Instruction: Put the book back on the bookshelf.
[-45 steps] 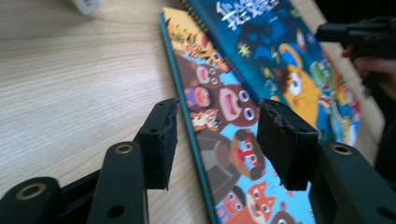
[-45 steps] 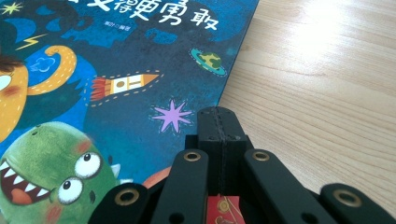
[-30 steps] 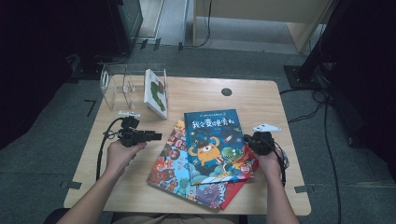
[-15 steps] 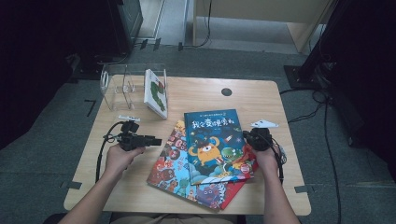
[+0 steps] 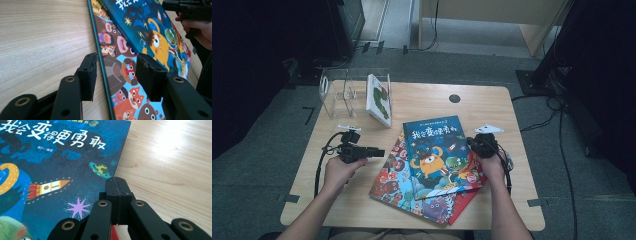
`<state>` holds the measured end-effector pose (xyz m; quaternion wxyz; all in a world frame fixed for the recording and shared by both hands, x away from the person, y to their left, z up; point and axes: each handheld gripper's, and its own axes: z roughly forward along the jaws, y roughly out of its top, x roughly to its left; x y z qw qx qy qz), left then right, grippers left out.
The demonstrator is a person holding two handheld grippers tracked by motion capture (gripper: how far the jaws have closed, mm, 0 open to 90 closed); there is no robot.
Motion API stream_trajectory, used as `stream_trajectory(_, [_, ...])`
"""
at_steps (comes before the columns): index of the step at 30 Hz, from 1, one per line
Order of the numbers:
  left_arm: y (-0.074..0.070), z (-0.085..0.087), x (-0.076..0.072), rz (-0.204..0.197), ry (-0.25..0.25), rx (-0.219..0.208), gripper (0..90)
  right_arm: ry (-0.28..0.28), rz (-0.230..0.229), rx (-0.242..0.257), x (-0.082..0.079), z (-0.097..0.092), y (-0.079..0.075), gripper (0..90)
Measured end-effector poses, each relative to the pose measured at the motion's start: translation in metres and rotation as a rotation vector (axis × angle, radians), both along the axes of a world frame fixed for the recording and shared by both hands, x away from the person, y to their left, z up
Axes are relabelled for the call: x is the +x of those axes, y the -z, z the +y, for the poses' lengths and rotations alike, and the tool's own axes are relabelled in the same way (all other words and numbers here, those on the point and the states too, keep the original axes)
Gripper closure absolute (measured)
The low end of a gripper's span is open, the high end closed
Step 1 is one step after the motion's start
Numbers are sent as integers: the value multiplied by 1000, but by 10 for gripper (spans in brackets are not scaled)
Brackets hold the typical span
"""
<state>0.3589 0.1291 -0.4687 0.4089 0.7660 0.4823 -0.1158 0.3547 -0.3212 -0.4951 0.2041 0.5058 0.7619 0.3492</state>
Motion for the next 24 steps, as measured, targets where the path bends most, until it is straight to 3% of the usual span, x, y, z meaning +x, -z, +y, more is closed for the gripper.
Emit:
stream_trajectory(9, [-1, -2, -5, -9, 19, -14, 705, -31, 10, 7, 6, 10, 1, 900])
stream_trajectory(16, [2, -3, -5, 2, 22, -3, 715, -47, 19, 17, 9, 17, 1, 900])
stream_trajectory(24, [4, -11, -7, -2, 46, 7, 753, -87, 50, -13, 10, 25, 4, 900])
